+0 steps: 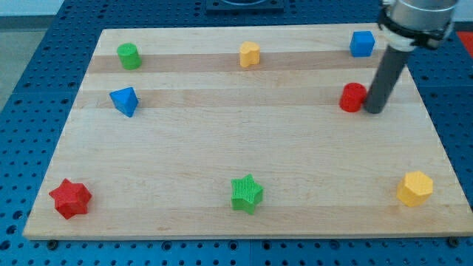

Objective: Push the red circle to the center of the board

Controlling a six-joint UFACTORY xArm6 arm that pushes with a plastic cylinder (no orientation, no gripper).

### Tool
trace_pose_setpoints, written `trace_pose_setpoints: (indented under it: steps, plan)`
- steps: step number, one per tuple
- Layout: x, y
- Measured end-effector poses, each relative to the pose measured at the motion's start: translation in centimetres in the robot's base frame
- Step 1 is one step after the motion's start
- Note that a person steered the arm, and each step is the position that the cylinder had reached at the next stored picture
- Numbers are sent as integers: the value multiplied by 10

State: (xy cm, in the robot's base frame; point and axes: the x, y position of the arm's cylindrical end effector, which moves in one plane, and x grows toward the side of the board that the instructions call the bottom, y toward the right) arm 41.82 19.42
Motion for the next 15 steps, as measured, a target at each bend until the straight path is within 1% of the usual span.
trace_pose_setpoints:
  steps: [2, 3, 4, 5, 6, 8, 9, 11, 12, 14, 15]
  plan:
    - [0, -82]
    - [9, -80]
    - [33, -11]
    - [10, 29]
    - [-9, 9]
    - [-5, -40]
    - [-15, -41]
    - [-15, -24]
    - [-44, -26]
    - [-46, -52]
    - [-45, -76]
